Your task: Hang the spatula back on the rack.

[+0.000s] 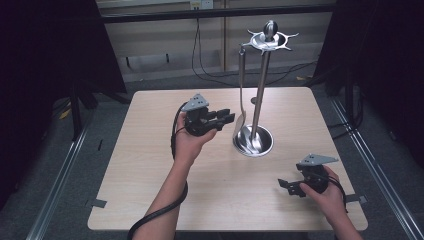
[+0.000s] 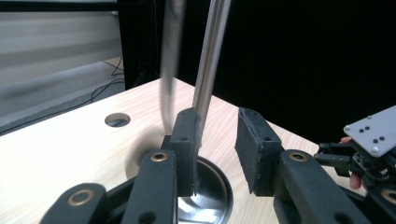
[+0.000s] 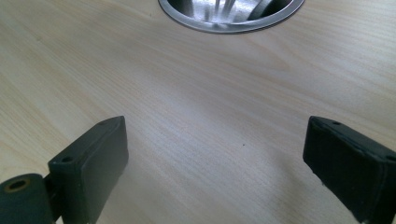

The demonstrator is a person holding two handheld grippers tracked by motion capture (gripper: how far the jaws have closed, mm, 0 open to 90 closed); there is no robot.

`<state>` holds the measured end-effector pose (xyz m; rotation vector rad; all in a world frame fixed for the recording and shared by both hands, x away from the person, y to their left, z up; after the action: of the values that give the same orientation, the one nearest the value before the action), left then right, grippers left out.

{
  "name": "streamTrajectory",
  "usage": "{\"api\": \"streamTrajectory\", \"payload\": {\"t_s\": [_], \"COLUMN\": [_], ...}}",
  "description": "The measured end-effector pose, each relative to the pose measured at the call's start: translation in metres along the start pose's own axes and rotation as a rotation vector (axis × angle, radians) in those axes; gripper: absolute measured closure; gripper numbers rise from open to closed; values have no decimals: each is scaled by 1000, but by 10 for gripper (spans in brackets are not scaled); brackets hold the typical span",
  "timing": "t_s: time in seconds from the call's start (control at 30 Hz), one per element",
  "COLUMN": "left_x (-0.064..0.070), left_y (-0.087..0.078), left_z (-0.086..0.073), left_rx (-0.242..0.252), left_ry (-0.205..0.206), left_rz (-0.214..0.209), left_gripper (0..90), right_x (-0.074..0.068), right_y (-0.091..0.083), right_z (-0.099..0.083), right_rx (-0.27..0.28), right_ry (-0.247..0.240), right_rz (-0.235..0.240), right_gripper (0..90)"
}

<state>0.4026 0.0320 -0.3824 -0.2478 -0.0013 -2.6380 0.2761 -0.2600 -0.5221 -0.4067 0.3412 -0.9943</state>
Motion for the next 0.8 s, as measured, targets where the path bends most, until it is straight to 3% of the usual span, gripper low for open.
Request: {"api": "streamTrajectory", "payload": {"t_s": [0.2,0.4,0.43,0.57,0.8], "left_x": [-1,-3,-5,-5,-5], "left_y": [-9,-14,-17,-18,-24], "left_z": [-7,-10,-11,-14,-22], "left_rx": [-23,-25,-35,-24,-39], "left_ry": [27,21,24,20,24], "left_rz": [27,58,72,91,110], "left_gripper": [591,460,385,237,167], "right_x": [0,-2,-2,-1,0], "right_y": [1,3,4,4,1], "right_z": [1,1,0,0,-3], "right_rx": [2,0,-6,-3,-1], "right_ry": [-1,1,0,-2,-2], "right_rz": [0,6,2,3,-7], "right_gripper": [64,64,64,64,64]}}
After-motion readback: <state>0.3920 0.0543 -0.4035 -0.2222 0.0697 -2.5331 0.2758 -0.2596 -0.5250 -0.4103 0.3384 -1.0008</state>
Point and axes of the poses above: each handheld gripper's, and its own axes: y roughly forward along the jaws, z roughly out of its top, x roughly to its right, the point moved 4 cm from there along y, roughly forward along the jaws, and after that the axes turned 14 degrees about x, right-handed, at the moved point
